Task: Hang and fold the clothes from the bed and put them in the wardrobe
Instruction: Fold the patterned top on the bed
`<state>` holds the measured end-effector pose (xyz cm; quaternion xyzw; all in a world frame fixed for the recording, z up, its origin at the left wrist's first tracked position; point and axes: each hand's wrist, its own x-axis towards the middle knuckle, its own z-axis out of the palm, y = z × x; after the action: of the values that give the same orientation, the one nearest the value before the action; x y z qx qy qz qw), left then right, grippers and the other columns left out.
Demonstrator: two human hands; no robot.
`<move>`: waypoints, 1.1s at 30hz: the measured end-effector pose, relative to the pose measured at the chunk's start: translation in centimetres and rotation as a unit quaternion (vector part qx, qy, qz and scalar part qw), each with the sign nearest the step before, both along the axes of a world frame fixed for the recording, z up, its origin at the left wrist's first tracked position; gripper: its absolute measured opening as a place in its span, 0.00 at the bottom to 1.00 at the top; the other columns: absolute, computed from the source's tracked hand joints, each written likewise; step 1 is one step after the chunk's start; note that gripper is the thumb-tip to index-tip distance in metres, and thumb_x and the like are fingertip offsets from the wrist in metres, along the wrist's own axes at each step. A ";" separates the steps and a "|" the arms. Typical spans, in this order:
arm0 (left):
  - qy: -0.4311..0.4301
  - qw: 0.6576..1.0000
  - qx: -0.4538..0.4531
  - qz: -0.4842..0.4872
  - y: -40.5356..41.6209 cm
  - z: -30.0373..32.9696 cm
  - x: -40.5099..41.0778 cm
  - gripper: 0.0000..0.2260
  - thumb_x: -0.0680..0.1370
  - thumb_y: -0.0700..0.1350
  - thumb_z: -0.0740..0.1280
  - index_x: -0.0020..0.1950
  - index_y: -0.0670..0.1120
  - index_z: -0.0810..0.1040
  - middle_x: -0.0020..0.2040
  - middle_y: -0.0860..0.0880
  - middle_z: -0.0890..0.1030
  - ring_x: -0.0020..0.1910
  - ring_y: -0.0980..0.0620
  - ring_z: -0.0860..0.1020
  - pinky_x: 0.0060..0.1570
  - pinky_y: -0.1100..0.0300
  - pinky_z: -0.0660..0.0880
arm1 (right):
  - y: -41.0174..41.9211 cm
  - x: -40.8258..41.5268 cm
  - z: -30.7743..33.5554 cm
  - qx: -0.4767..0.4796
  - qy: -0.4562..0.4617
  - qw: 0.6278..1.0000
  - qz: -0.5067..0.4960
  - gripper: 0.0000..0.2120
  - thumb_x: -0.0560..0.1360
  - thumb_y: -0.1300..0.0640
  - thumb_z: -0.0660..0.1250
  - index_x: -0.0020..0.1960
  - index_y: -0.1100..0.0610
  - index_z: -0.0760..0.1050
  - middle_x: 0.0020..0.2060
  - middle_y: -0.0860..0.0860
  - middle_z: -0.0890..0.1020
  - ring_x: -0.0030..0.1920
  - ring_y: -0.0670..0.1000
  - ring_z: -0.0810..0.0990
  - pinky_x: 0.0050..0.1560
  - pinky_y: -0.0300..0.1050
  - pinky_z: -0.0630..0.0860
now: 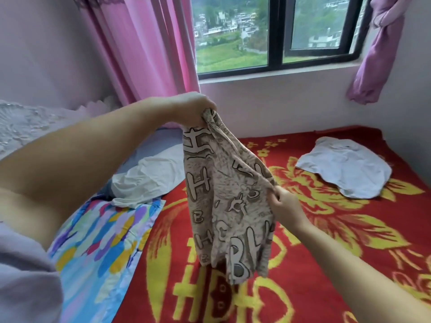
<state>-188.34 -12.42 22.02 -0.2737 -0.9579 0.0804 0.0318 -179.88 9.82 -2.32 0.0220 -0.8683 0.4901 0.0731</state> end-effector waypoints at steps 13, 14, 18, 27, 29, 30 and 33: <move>0.276 0.903 0.323 -0.064 12.0 2.6 -9.4 0.07 0.78 0.44 0.65 0.52 0.43 0.77 0.55 0.45 0.76 0.55 0.48 0.73 0.47 0.59 0.69 | 17.4 -4.2 12.7 0.155 0.281 0.912 -0.256 0.22 0.78 0.45 0.64 0.62 0.61 0.69 0.38 0.58 0.77 0.36 0.57 0.76 0.38 0.48 0.69; 0.285 0.889 0.352 -0.066 11.5 3.2 -9.7 0.08 0.78 0.47 0.65 0.52 0.43 0.77 0.54 0.46 0.76 0.54 0.49 0.72 0.48 0.58 0.69 | 17.3 -4.0 14.0 0.175 0.297 0.905 -0.250 0.24 0.76 0.46 0.67 0.64 0.61 0.69 0.37 0.57 0.77 0.35 0.56 0.75 0.37 0.47 0.69; 0.257 0.854 0.445 -0.084 6.7 2.5 -10.2 0.13 0.75 0.48 0.69 0.51 0.38 0.80 0.53 0.40 0.77 0.54 0.45 0.73 0.50 0.56 0.68 | 14.0 -3.4 16.0 0.305 0.359 0.857 -0.209 0.18 0.73 0.52 0.72 0.56 0.64 0.77 0.35 0.63 0.82 0.33 0.63 0.81 0.35 0.53 0.77; 0.105 0.957 0.228 -0.147 -11.0 -23.3 -8.1 0.09 0.65 0.29 0.71 0.42 0.39 0.80 0.40 0.40 0.79 0.39 0.38 0.78 0.47 0.47 0.72 | 1.4 -2.1 -5.8 0.399 0.134 0.907 0.026 0.13 0.71 0.64 0.70 0.55 0.61 0.82 0.47 0.57 0.85 0.40 0.61 0.85 0.38 0.54 0.82; 0.077 0.974 0.162 -0.137 -14.9 -32.0 -6.0 0.11 0.62 0.30 0.70 0.40 0.41 0.80 0.39 0.41 0.79 0.40 0.40 0.79 0.53 0.48 0.72 | -2.3 -1.1 -14.1 0.392 -0.024 0.915 0.093 0.18 0.76 0.60 0.66 0.66 0.55 0.76 0.56 0.55 0.82 0.50 0.61 0.83 0.44 0.55 0.79; 0.071 0.979 0.132 -0.137 -16.9 -36.2 -4.8 0.09 0.63 0.32 0.67 0.40 0.42 0.79 0.38 0.42 0.79 0.39 0.42 0.80 0.54 0.47 0.73 | -4.2 -0.5 -18.4 0.401 -0.070 0.904 0.129 0.19 0.78 0.57 0.63 0.70 0.52 0.72 0.59 0.53 0.80 0.52 0.60 0.81 0.45 0.53 0.78; 0.034 0.988 0.051 -0.139 -23.0 -47.9 -0.9 0.07 0.65 0.36 0.62 0.39 0.44 0.77 0.36 0.43 0.77 0.35 0.44 0.79 0.51 0.45 0.75 | -10.1 2.2 -29.9 0.434 -0.156 0.856 0.235 0.25 0.78 0.56 0.58 0.74 0.44 0.60 0.61 0.50 0.75 0.54 0.58 0.79 0.47 0.49 0.76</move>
<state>-189.25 -35.42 -25.84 -0.3992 -0.9118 0.0357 0.0894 -177.66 -0.27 -32.18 0.1777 -0.9619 0.0636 -0.1977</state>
